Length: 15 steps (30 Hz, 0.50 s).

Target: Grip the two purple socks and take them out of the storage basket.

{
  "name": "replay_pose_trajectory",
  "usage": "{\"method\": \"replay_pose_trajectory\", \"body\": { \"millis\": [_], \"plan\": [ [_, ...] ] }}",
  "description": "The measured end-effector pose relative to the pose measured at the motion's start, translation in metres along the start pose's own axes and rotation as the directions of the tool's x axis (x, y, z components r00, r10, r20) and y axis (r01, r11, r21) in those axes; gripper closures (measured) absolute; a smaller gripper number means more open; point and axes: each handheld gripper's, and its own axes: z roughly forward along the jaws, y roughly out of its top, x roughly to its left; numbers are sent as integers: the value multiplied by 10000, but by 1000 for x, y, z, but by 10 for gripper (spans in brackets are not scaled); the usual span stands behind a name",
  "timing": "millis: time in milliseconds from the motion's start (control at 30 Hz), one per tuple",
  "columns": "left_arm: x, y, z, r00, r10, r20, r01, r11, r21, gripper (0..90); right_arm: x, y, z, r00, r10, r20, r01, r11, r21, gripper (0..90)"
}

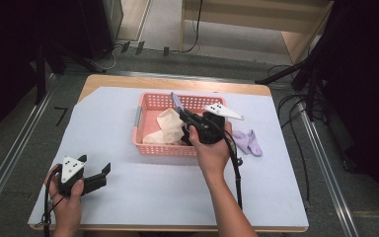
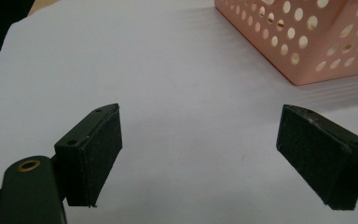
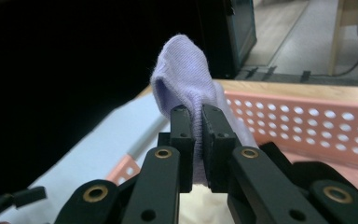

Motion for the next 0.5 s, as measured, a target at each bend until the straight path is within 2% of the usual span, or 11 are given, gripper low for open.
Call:
{"method": "replay_pose_trajectory", "body": {
  "millis": [33, 100, 167, 200, 233, 300, 367, 467, 500],
  "plan": [
    [0, 0, 0, 10000, -5, 3, 5, 10000, -3, 148, 1, 1, 0, 10000, -62, -30, 62, 9999, -81, 844],
    [0, 0, 0, 10000, -1, 12, 1, 10000, 22, 148, -1, 0, 2, 9996, -129, 259, 128, 9999, 35, 843],
    [0, 0, 0, 10000, -8, 26, 8, 10000, 13, 148, -10, -5, 8, 9952, -353, 915, 305, 9981, 530, 841],
    [0, 0, 0, 10000, -8, 17, 8, 10000, 19, 148, -17, -11, 13, 9885, -474, 1435, 343, 9952, 920, 839],
    [0, 0, 0, 10000, -5, 17, 5, 10000, 23, 148, -24, -15, 17, 9843, -441, 1709, 237, 9925, 1195, 834],
    [0, 0, 0, 10000, -5, 7, 5, 10000, 25, 148, -36, -22, 24, 9769, -299, 2117, -82, 9842, 1770, 825],
    [0, 0, 0, 10000, -6, 4, 6, 10000, 27, 148, -46, -29, 31, 9670, -365, 2521, -222, 9738, 2261, 809],
    [0, 0, 0, 10000, -8, -13, 8, 10000, 29, 148, -54, -34, 38, 9504, -489, 3072, -368, 9630, 2671, 769],
    [0, 0, 0, 10000, -3, -13, 3, 10000, 43, 148, -55, -35, 39, 9478, -468, 3153, -399, 9640, 2629, 761]
  ]
}}
